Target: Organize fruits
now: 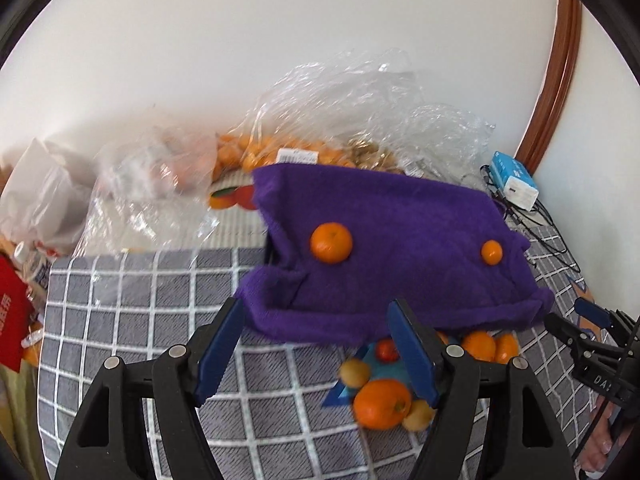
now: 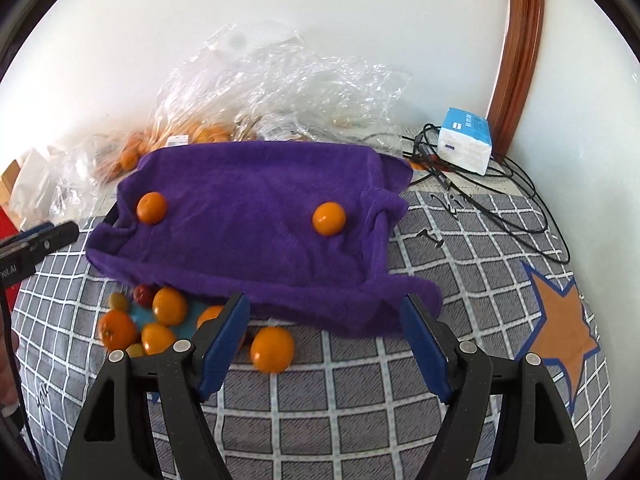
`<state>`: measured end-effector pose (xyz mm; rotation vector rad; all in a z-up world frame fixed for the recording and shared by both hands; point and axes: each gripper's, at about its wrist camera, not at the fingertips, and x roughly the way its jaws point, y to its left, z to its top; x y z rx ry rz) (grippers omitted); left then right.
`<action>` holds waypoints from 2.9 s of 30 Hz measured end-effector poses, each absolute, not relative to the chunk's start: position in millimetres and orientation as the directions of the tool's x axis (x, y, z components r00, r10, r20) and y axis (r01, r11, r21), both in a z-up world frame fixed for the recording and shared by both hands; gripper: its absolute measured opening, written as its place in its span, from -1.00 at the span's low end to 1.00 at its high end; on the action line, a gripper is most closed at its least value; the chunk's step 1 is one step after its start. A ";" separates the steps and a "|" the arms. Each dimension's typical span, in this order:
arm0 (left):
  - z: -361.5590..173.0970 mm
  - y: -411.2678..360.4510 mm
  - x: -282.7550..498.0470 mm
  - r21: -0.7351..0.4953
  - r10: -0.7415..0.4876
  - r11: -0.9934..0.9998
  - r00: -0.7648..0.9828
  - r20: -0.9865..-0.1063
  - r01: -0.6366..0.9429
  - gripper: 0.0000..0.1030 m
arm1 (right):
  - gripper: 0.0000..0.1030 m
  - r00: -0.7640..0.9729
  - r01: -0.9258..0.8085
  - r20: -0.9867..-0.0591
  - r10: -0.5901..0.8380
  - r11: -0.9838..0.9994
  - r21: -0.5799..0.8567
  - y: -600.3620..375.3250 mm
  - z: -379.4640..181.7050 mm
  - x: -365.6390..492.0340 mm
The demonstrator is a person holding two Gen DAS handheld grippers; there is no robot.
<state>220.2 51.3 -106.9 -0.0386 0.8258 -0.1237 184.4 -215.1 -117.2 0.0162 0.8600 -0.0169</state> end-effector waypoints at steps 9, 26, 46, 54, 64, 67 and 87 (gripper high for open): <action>-136.3 88.2 187.7 -0.070 -0.065 0.997 0.652 -0.756 0.018 0.40 | 0.43 0.662 0.019 -0.750 0.010 0.999 0.030 -201.8 -130.6 162.8; -180.8 123.4 147.6 -0.089 -0.045 0.995 0.618 -0.785 -0.040 0.31 | 0.13 0.655 0.030 -0.756 0.015 0.998 0.046 -188.6 -155.3 148.8; -176.7 80.9 134.0 -0.072 -0.058 0.997 0.640 -0.766 0.004 0.26 | -0.36 0.635 -0.069 -0.760 0.141 0.990 0.126 -199.3 -187.1 185.1; -169.8 39.2 156.7 -0.187 -0.206 0.977 0.647 -0.734 0.099 0.26 | -0.36 0.642 -0.067 -0.758 0.116 0.993 0.096 -214.0 -185.5 160.4; -188.0 22.8 181.0 -0.313 -0.300 0.946 0.606 -0.737 0.087 -0.22 | -0.36 0.632 -0.069 -0.768 0.104 0.995 0.078 -222.5 -182.3 144.5; -181.0 25.7 175.8 -0.303 -0.294 0.949 0.601 -0.743 0.091 -0.22 | -0.36 0.629 -0.088 -0.770 0.111 0.994 0.071 -219.8 -179.6 140.3; -196.3 71.0 141.1 -0.155 -0.103 0.988 0.658 -0.746 -0.021 0.06 | -0.30 0.642 -0.095 -0.762 0.084 0.995 0.029 -193.3 -189.4 146.6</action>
